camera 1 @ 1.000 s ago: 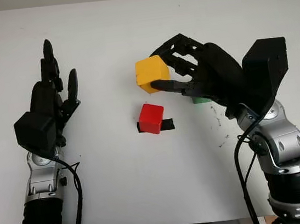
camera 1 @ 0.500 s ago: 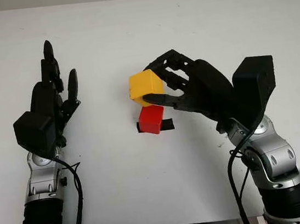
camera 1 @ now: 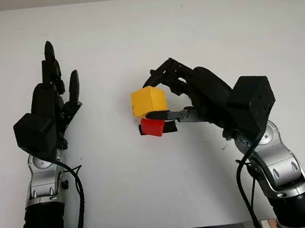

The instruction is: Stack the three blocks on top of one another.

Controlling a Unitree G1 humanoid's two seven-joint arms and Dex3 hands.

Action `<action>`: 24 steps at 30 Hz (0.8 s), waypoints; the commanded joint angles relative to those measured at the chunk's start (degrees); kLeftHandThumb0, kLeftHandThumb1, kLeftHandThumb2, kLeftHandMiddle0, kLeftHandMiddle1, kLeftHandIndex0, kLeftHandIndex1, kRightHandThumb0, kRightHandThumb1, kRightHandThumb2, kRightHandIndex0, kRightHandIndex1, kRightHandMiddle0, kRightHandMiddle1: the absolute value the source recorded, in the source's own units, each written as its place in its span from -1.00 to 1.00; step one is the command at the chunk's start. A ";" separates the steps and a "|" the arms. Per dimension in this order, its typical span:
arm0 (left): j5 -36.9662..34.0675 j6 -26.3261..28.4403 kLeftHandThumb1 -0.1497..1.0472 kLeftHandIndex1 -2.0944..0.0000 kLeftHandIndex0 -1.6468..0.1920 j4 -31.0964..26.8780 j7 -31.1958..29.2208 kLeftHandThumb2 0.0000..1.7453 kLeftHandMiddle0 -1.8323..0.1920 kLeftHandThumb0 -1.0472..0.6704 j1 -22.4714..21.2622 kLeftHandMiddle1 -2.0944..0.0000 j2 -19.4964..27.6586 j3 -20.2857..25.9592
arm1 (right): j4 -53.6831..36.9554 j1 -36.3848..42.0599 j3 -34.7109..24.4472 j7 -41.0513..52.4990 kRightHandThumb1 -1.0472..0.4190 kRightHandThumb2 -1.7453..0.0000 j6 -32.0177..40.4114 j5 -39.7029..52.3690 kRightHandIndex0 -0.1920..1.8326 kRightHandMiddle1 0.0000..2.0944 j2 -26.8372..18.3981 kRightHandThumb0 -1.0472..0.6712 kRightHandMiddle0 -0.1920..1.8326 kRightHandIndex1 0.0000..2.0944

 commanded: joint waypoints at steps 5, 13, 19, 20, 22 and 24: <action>0.30 -0.04 1.00 0.95 0.93 -0.95 0.22 -0.31 0.95 -0.52 0.90 0.95 0.18 0.09 | 1.03 0.64 0.06 -0.99 -0.90 0.94 -1.70 -1.11 -0.59 0.48 0.54 -0.26 -0.55 -0.95; 0.22 -0.08 1.00 0.95 0.94 -1.13 -0.16 -0.31 0.96 -0.53 1.06 0.95 0.27 0.03 | 3.51 1.00 0.51 -2.02 -0.92 0.93 -6.45 -4.09 -0.58 0.48 -0.09 -0.29 -0.58 -0.95; 0.39 0.13 1.00 0.95 0.93 -1.07 -0.06 -0.30 0.95 -0.51 1.11 0.95 0.33 0.14 | 5.40 0.05 0.23 -2.43 -0.93 0.93 -8.18 -5.81 -0.59 0.49 0.06 -0.27 -0.59 -0.95; 0.56 0.22 1.00 0.95 0.93 -1.24 0.08 -0.30 0.95 -0.51 1.19 0.95 0.36 0.11 | 5.56 -0.15 0.20 -2.43 -0.93 0.93 -8.22 -6.06 -0.59 0.49 0.01 -0.27 -0.59 -0.95; 0.43 0.20 1.00 0.95 0.93 -1.29 -0.14 -0.30 0.96 -0.52 1.21 0.95 0.39 0.09 | 5.68 -0.42 0.01 -2.25 -0.94 0.93 -8.14 -6.35 -0.60 0.50 -0.09 -0.28 -0.59 -0.95; 0.32 0.15 1.00 0.95 0.94 -1.30 -0.18 -0.31 0.96 -0.53 1.29 0.95 0.31 0.14 | 5.64 -0.58 -0.29 -2.25 -0.94 0.94 -8.00 -6.40 -0.60 0.50 0.03 -0.28 -0.60 -0.96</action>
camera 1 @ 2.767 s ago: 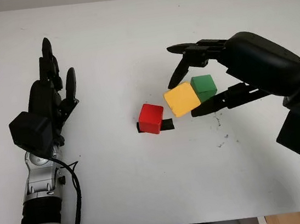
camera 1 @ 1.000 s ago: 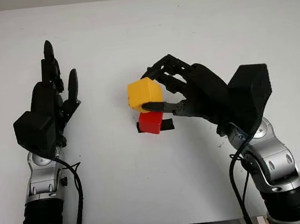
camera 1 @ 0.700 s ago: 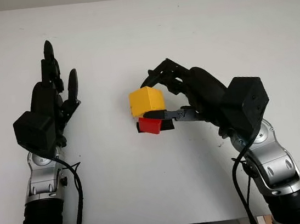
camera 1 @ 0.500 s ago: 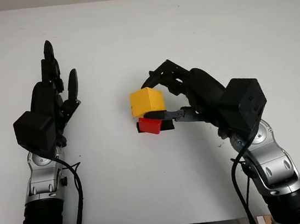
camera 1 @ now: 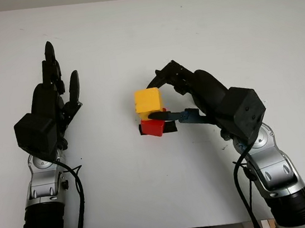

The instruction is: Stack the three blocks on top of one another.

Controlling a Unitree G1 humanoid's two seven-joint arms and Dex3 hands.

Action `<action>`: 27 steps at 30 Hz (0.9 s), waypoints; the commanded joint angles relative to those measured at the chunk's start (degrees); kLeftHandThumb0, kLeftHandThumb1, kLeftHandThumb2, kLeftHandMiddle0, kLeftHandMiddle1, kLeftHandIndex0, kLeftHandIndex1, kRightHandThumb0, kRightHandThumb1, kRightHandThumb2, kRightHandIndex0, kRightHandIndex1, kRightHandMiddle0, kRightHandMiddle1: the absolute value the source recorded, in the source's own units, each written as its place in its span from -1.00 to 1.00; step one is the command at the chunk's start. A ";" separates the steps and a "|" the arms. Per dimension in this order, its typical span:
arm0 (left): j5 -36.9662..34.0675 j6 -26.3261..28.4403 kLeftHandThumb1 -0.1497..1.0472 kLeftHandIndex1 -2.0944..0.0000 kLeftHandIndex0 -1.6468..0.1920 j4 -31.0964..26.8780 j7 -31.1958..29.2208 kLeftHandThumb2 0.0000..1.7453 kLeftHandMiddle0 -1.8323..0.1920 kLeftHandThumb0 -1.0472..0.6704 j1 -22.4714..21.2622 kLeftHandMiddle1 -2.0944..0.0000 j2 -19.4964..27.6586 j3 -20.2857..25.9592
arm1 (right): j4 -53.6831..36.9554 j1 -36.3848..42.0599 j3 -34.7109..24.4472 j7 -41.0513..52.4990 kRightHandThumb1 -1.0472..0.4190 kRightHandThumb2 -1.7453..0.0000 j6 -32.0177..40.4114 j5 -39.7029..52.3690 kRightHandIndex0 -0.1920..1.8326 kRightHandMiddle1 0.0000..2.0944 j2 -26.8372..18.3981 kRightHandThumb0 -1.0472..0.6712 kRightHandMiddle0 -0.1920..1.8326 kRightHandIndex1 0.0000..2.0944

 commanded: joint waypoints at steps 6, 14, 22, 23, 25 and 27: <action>-0.17 0.13 1.00 0.95 0.94 -1.08 0.04 -0.32 0.96 -0.53 1.01 0.95 0.11 0.20 | 0.22 -0.76 -0.66 -0.31 -0.92 0.94 -1.06 -0.78 -0.58 0.50 -0.37 -0.29 -0.58 -0.95; 0.10 0.75 1.00 0.95 0.94 -1.38 0.10 -0.30 0.97 -0.51 1.12 0.95 0.43 0.22 | -0.55 -0.25 0.10 -1.06 -0.91 0.94 -2.67 -5.53 -0.56 0.53 -1.90 -0.23 -0.55 -0.94; 0.01 0.09 1.00 0.95 0.94 -1.00 -0.15 -0.31 0.96 -0.52 0.86 0.95 0.45 0.20 | -2.24 0.17 -0.01 -0.39 -0.91 0.94 -2.93 -7.06 -0.58 0.59 -2.52 -0.21 -0.58 -0.95; -0.08 -0.05 1.00 0.95 0.94 -0.84 -0.26 -0.31 0.97 -0.52 0.83 0.95 0.46 0.24 | -2.25 0.24 -0.03 -0.37 -0.91 0.94 -3.14 -7.07 -0.57 0.59 -2.53 -0.20 -0.57 -0.94; 0.18 0.14 1.00 0.95 0.94 -0.99 -0.03 -0.30 0.96 -0.51 0.97 0.95 0.48 0.25 | -2.60 0.42 -0.03 -0.06 -0.90 0.94 -2.91 -6.84 -0.58 0.60 -2.47 -0.20 -0.57 -0.95; 0.40 0.48 1.00 0.95 0.94 -1.30 0.19 -0.31 0.96 -0.52 1.03 0.95 0.46 0.19 | -3.37 0.64 0.00 0.53 -0.90 0.94 -1.95 -6.50 -0.58 0.59 -2.35 -0.20 -0.58 -0.95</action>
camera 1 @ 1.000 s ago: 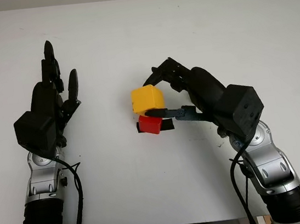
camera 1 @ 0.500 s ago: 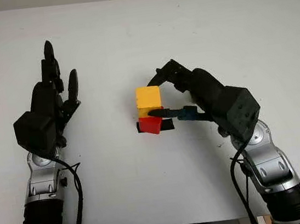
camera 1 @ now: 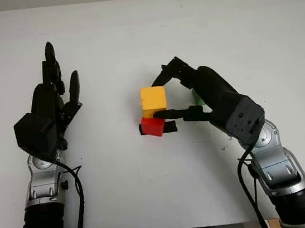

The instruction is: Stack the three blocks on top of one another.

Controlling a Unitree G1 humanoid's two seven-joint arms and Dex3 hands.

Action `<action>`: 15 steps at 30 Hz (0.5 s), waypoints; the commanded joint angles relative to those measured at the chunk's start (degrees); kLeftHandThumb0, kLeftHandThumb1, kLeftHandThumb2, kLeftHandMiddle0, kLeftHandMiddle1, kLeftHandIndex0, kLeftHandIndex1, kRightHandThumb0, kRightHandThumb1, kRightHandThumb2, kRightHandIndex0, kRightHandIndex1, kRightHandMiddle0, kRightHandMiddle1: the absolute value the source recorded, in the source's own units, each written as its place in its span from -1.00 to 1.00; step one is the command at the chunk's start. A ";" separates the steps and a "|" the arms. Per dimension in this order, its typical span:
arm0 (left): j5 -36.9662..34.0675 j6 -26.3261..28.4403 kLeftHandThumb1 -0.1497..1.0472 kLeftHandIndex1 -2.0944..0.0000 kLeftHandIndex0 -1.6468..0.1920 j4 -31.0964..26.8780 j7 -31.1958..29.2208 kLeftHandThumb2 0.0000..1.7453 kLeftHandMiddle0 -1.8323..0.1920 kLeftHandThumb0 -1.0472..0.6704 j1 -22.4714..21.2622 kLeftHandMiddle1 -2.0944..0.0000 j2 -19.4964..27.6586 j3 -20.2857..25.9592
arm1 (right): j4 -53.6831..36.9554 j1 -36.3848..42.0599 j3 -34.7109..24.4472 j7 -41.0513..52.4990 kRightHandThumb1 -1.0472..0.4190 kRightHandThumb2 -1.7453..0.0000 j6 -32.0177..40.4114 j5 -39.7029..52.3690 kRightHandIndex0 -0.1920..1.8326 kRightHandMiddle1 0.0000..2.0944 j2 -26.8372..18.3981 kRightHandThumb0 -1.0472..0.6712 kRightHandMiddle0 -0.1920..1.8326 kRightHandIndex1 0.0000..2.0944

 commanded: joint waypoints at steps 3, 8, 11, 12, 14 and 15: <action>0.05 -0.28 1.00 0.95 0.94 -0.79 0.05 -0.30 0.97 -0.52 0.87 0.95 0.29 0.17 | -2.43 0.87 0.10 0.88 -0.90 0.94 0.80 0.35 -0.59 0.60 -0.11 -0.20 -0.58 -0.95; 0.33 0.46 1.00 0.95 0.94 -0.99 0.36 -0.31 0.96 -0.53 0.97 0.95 0.38 0.14 | -2.54 1.13 0.00 1.17 -0.90 0.94 0.75 0.60 -0.58 0.60 0.01 -0.21 -0.58 -0.95; 0.27 0.21 1.00 0.95 0.94 -0.83 0.13 -0.31 0.96 -0.53 0.96 0.95 0.40 0.15 | -2.44 1.12 0.11 1.17 -0.89 0.94 0.54 0.28 -0.57 0.61 -0.17 -0.21 -0.57 -0.94; 0.36 0.02 1.00 0.95 0.94 -0.74 0.11 -0.31 0.97 -0.54 0.97 0.95 0.44 0.12 | -2.37 1.11 0.12 1.21 -0.89 0.94 0.48 0.26 -0.57 0.61 -0.19 -0.21 -0.57 -0.94; 0.33 -0.16 1.00 0.95 0.94 -0.78 0.08 -0.31 0.96 -0.54 1.01 0.95 0.39 0.12 | -2.23 1.07 0.15 1.26 -0.89 0.94 0.37 0.21 -0.57 0.61 -0.24 -0.21 -0.57 -0.94; 0.24 -0.25 1.00 0.95 0.94 -0.82 0.06 -0.31 0.96 -0.54 1.03 0.95 0.32 0.15 | -2.21 1.05 0.16 1.26 -0.89 0.94 0.46 0.16 -0.57 0.61 -0.23 -0.21 -0.57 -0.94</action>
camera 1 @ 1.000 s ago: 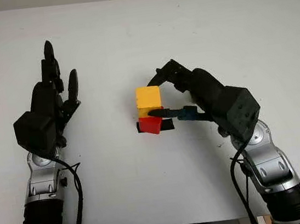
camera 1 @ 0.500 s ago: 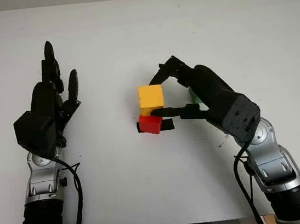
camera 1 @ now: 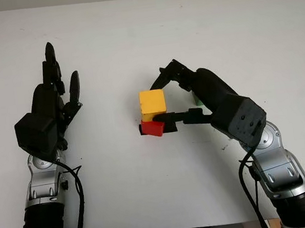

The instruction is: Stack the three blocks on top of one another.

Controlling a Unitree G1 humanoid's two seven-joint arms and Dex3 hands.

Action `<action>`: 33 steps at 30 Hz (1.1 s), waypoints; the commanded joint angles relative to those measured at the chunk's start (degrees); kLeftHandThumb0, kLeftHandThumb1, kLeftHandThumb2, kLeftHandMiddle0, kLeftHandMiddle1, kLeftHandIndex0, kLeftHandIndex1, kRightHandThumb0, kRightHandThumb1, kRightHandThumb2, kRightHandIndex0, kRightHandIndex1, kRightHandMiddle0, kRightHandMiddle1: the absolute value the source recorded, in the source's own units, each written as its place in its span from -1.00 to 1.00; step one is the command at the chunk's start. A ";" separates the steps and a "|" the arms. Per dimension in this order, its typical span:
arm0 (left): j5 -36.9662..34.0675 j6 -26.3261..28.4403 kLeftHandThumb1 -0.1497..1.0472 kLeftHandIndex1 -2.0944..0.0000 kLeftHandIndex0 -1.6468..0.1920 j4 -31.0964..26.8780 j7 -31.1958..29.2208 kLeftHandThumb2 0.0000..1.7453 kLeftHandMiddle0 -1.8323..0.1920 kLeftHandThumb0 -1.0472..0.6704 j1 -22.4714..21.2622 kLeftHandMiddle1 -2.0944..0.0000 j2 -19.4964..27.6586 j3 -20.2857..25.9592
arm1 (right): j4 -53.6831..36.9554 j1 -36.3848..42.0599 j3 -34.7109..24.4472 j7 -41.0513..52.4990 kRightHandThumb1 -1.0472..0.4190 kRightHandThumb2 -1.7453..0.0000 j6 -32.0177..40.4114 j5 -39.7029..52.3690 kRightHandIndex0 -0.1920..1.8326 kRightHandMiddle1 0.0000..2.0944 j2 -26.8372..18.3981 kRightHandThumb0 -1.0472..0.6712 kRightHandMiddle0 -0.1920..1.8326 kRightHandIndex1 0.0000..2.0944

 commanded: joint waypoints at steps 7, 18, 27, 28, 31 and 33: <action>0.00 -0.09 1.00 0.95 0.95 -1.00 0.03 -0.30 0.97 -0.51 1.06 0.95 0.37 0.18 | -0.38 0.24 -0.16 -0.58 -0.90 0.94 -0.64 0.14 -0.57 0.61 0.17 -0.20 -0.58 -0.94; -0.04 -0.26 1.00 0.95 0.93 -0.98 0.10 -0.32 0.96 -0.53 1.17 0.95 0.28 0.27 | 0.41 0.30 -0.48 -0.97 -0.88 0.94 -2.19 0.68 -0.58 0.45 0.07 -0.26 -0.75 -0.95; -0.08 -0.36 1.00 0.95 0.94 -0.73 -0.03 -0.31 0.97 -0.54 0.84 0.95 0.29 0.26 | -0.24 1.20 -0.39 0.17 -0.82 0.95 -4.34 1.57 -0.62 0.29 -0.77 -0.37 -0.86 -0.97; -0.20 -0.18 1.00 0.95 0.94 -0.82 0.01 -0.31 0.97 -0.53 0.83 0.95 0.20 0.30 | -0.57 1.35 -0.37 0.51 -0.82 0.94 -4.25 1.54 -0.63 0.27 -1.00 -0.40 -0.87 -0.97; -0.50 -0.01 1.00 0.95 0.94 -1.10 0.03 -0.30 0.97 -0.51 0.97 0.95 0.02 0.38 | -2.02 1.87 -0.47 2.16 -0.82 0.94 -3.23 2.24 -0.65 0.21 -1.62 -0.43 -0.89 -0.98; -0.83 -0.31 1.00 0.95 0.94 -0.90 -0.13 -0.30 0.97 -0.50 0.95 0.95 -0.02 0.45 | -3.33 2.25 -0.57 3.61 -0.79 0.94 -1.90 2.89 -0.72 -0.03 -2.14 -0.43 -0.91 -0.99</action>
